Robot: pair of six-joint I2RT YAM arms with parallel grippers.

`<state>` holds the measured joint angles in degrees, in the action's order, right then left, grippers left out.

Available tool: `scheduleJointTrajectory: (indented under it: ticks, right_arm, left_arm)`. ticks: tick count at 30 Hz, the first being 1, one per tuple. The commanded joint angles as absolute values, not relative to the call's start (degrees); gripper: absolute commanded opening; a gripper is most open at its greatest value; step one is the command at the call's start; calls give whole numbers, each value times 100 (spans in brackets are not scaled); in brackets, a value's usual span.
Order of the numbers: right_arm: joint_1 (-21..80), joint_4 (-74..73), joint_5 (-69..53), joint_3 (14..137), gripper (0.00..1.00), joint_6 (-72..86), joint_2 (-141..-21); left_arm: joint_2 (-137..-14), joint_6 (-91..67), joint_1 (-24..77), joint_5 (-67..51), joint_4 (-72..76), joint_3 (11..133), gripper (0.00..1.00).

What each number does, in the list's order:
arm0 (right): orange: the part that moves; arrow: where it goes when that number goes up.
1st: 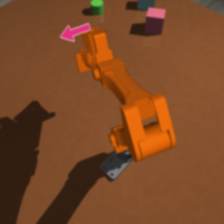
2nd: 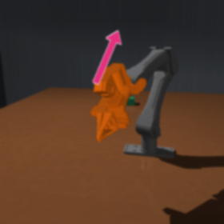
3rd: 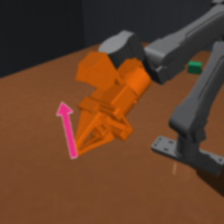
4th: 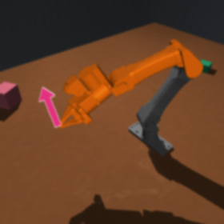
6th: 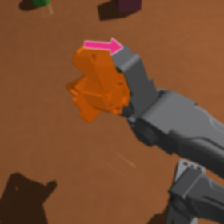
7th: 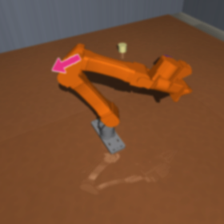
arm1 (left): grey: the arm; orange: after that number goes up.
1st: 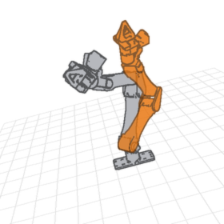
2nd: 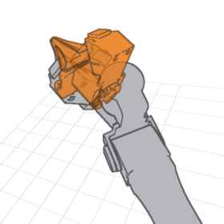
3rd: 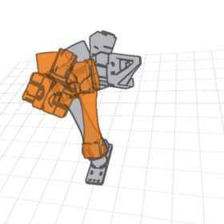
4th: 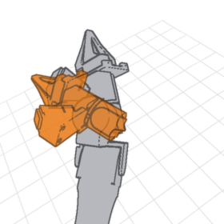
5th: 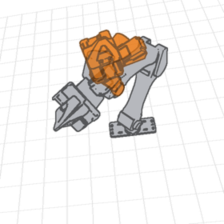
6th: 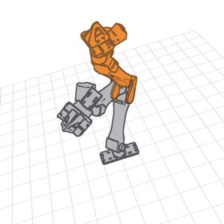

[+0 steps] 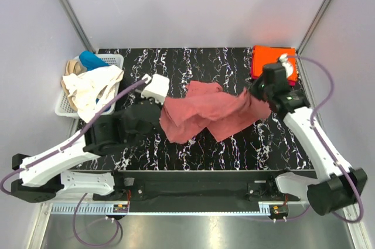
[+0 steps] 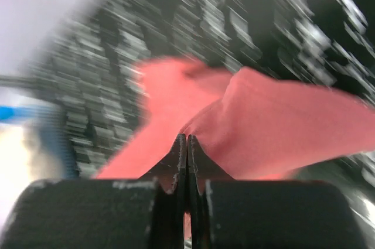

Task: Fold and stack the t-shirts
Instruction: Flatten the tshirt out

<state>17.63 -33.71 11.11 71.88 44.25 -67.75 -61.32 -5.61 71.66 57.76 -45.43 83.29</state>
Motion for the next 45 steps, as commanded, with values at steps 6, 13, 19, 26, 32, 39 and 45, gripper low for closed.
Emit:
scheduleJointTrajectory:
  ticks: [6,13,19,26,32,39,45]
  right_arm:
    - [1706,-4297,1494,5643,56,4472,-7373]
    - [748,-4605,1187,5809,59,5798,-7734]
    - [686,-4852,502,5345,51,6730,-8007]
    - [782,-4281,-211,5122,54,6531,-7919]
    - [1379,-4631,639,5720,54,6521,-7910]
    - [2258,-5001,1169,6318,54,6390,-8770]
    - [2628,-5229,1362,6618,53,6320,-9236]
  left_arm:
    - [-5116,-2346,6267,4545,-5230,6066,0]
    - [-5045,-2364,6214,4413,-5045,5634,0]
    - [-5124,-2241,6214,4140,-4781,5511,0]
    - [-4843,-2065,6214,3990,-4536,5405,0]
    - [-4808,-2092,6214,3955,-4526,5361,0]
    - [-4632,-2075,6214,3911,-4483,5335,0]
    - [-4614,-2013,6214,3841,-4456,5317,0]
